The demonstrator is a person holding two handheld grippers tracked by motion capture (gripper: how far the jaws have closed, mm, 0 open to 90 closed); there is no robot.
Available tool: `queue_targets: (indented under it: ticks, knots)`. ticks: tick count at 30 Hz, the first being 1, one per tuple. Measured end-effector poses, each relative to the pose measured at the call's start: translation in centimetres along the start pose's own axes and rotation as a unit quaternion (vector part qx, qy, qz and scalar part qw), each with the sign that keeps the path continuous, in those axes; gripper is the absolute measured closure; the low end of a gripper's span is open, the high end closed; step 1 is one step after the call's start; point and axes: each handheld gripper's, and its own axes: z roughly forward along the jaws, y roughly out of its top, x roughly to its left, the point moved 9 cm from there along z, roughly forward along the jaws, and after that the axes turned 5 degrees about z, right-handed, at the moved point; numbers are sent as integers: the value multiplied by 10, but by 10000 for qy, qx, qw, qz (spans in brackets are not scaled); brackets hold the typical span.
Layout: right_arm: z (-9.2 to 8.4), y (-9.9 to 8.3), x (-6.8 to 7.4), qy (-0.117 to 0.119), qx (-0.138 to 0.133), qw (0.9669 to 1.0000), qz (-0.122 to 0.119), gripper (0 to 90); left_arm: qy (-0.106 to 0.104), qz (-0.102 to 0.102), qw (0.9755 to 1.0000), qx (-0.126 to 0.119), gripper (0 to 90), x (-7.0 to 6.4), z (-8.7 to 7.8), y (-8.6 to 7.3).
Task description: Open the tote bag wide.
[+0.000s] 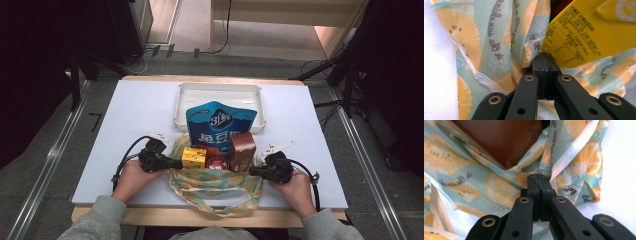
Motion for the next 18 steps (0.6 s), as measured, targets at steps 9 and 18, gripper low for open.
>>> queue_targets:
  ticks: [9,18]
  knots:
    - [-2,-7,1,61,5,9999,123,900,-14,-124,9997,217,900,1,5,-11]
    - [-1,-12,14,179,140,9997,-20,900,-172,-159,9995,231,894,-6,3,-19]
